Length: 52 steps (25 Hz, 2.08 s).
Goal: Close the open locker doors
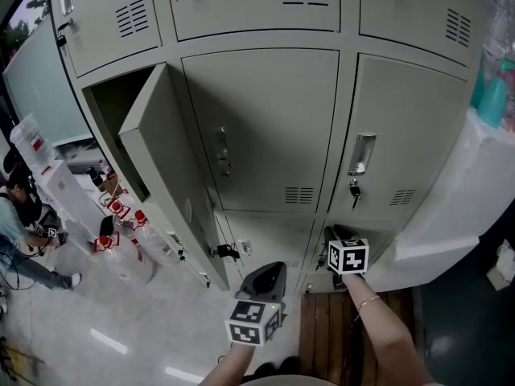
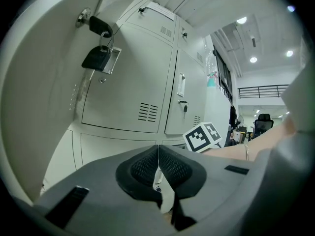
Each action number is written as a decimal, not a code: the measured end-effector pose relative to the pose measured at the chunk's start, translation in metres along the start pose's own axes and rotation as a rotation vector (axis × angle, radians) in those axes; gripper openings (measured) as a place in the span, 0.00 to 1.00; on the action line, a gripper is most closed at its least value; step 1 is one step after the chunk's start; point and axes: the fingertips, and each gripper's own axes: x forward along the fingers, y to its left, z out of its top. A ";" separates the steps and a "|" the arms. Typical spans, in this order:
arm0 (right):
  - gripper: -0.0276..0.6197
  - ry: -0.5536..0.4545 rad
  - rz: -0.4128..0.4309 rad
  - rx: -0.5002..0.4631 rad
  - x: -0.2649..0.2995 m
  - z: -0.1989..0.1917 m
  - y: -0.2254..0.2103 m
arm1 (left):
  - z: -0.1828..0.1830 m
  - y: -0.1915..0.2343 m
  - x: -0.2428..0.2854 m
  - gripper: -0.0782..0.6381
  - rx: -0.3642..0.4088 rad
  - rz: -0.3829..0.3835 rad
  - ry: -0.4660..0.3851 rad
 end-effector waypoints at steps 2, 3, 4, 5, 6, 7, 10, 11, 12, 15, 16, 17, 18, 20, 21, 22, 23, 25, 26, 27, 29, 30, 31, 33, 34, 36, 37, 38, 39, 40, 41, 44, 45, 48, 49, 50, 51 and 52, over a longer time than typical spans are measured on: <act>0.19 0.002 -0.003 0.001 0.000 0.000 0.000 | 0.001 0.000 0.000 0.14 0.001 -0.002 -0.001; 0.19 0.004 -0.003 0.003 0.000 0.000 0.000 | 0.001 0.000 0.000 0.14 0.002 -0.003 -0.002; 0.19 0.005 -0.003 0.006 0.000 0.000 0.001 | 0.001 -0.001 0.000 0.14 0.003 -0.004 -0.001; 0.19 0.005 -0.001 0.009 -0.002 0.000 0.001 | 0.001 -0.001 -0.001 0.14 0.003 -0.004 0.000; 0.19 0.003 0.003 0.010 -0.004 0.000 0.003 | 0.001 -0.001 -0.002 0.14 0.004 -0.004 0.002; 0.19 -0.001 0.010 0.011 -0.008 0.001 0.005 | 0.001 -0.002 -0.002 0.14 0.005 -0.005 0.004; 0.18 -0.028 0.032 0.022 -0.026 0.002 0.015 | -0.001 -0.004 -0.005 0.14 0.009 -0.011 0.008; 0.18 -0.040 0.042 0.027 -0.035 0.002 0.019 | -0.001 -0.005 -0.006 0.14 0.012 -0.014 0.009; 0.18 -0.052 0.055 0.031 -0.044 0.002 0.024 | -0.002 -0.007 -0.008 0.14 0.014 -0.017 0.010; 0.17 -0.090 0.106 0.037 -0.072 0.005 0.040 | -0.003 -0.010 -0.013 0.14 0.017 -0.022 0.011; 0.17 -0.104 0.120 0.037 -0.081 0.006 0.045 | -0.003 -0.010 -0.015 0.14 0.018 -0.021 0.009; 0.17 -0.118 0.133 0.035 -0.090 0.007 0.050 | -0.004 -0.011 -0.017 0.14 0.019 -0.020 0.008; 0.17 -0.131 0.144 0.032 -0.099 0.008 0.055 | -0.004 -0.012 -0.019 0.14 0.021 -0.019 0.007; 0.17 -0.156 0.165 0.029 -0.117 0.009 0.064 | -0.004 -0.014 -0.025 0.14 0.027 -0.020 0.002; 0.17 -0.167 0.174 0.030 -0.126 0.010 0.068 | -0.003 -0.015 -0.028 0.14 0.030 -0.020 0.000; 0.17 -0.180 0.180 0.032 -0.135 0.010 0.072 | -0.002 -0.016 -0.032 0.14 0.034 -0.019 -0.003; 0.17 -0.192 0.186 0.033 -0.143 0.011 0.076 | -0.001 -0.017 -0.036 0.14 0.038 -0.018 -0.007; 0.16 -0.213 0.199 0.033 -0.158 0.013 0.083 | 0.002 -0.018 -0.043 0.14 0.046 -0.011 -0.014; 0.16 -0.220 0.209 0.034 -0.164 0.014 0.087 | 0.004 -0.019 -0.047 0.14 0.048 -0.007 -0.017; 0.16 -0.226 0.221 0.035 -0.169 0.015 0.091 | 0.005 -0.019 -0.052 0.14 0.050 -0.004 -0.021; 0.16 -0.237 0.243 0.036 -0.177 0.018 0.099 | 0.006 -0.020 -0.060 0.14 0.051 0.004 -0.028; 0.16 -0.243 0.254 0.037 -0.180 0.020 0.103 | 0.007 -0.020 -0.065 0.14 0.052 0.009 -0.032; 0.16 -0.249 0.265 0.037 -0.183 0.021 0.108 | 0.008 -0.019 -0.071 0.14 0.052 0.016 -0.036; 0.16 -0.263 0.287 0.035 -0.188 0.025 0.118 | 0.008 -0.017 -0.082 0.14 0.051 0.032 -0.043; 0.16 -0.267 0.299 0.033 -0.190 0.026 0.124 | 0.008 -0.015 -0.087 0.14 0.049 0.042 -0.046; 0.16 -0.270 0.327 0.026 -0.192 0.027 0.138 | 0.007 -0.009 -0.098 0.14 0.045 0.063 -0.051; 0.16 -0.269 0.342 0.021 -0.192 0.027 0.145 | 0.006 -0.006 -0.105 0.14 0.043 0.075 -0.053; 0.16 -0.268 0.357 0.018 -0.193 0.027 0.153 | 0.005 -0.002 -0.111 0.14 0.045 0.088 -0.054; 0.16 -0.268 0.372 0.016 -0.193 0.027 0.161 | 0.004 0.003 -0.119 0.14 0.049 0.103 -0.056; 0.16 -0.270 0.388 0.015 -0.194 0.028 0.170 | 0.004 0.008 -0.127 0.14 0.053 0.119 -0.060; 0.16 -0.273 0.406 0.015 -0.194 0.030 0.179 | 0.005 0.014 -0.135 0.14 0.056 0.136 -0.065; 0.16 -0.280 0.459 0.005 -0.194 0.034 0.209 | 0.008 0.034 -0.161 0.14 0.065 0.192 -0.086; 0.16 -0.280 0.477 0.001 -0.193 0.034 0.221 | 0.009 0.042 -0.169 0.14 0.068 0.211 -0.092; 0.16 -0.276 0.529 -0.011 -0.193 0.033 0.254 | 0.009 0.063 -0.194 0.14 0.065 0.262 -0.099; 0.16 -0.277 0.548 -0.014 -0.193 0.033 0.265 | 0.009 0.070 -0.202 0.14 0.062 0.278 -0.101; 0.16 -0.279 0.565 -0.017 -0.194 0.033 0.275 | 0.008 0.076 -0.209 0.14 0.058 0.293 -0.102; 0.16 -0.283 0.582 -0.021 -0.195 0.034 0.284 | 0.008 0.081 -0.217 0.14 0.053 0.307 -0.103; 0.16 -0.288 0.596 -0.027 -0.196 0.035 0.292 | 0.008 0.086 -0.223 0.14 0.049 0.319 -0.105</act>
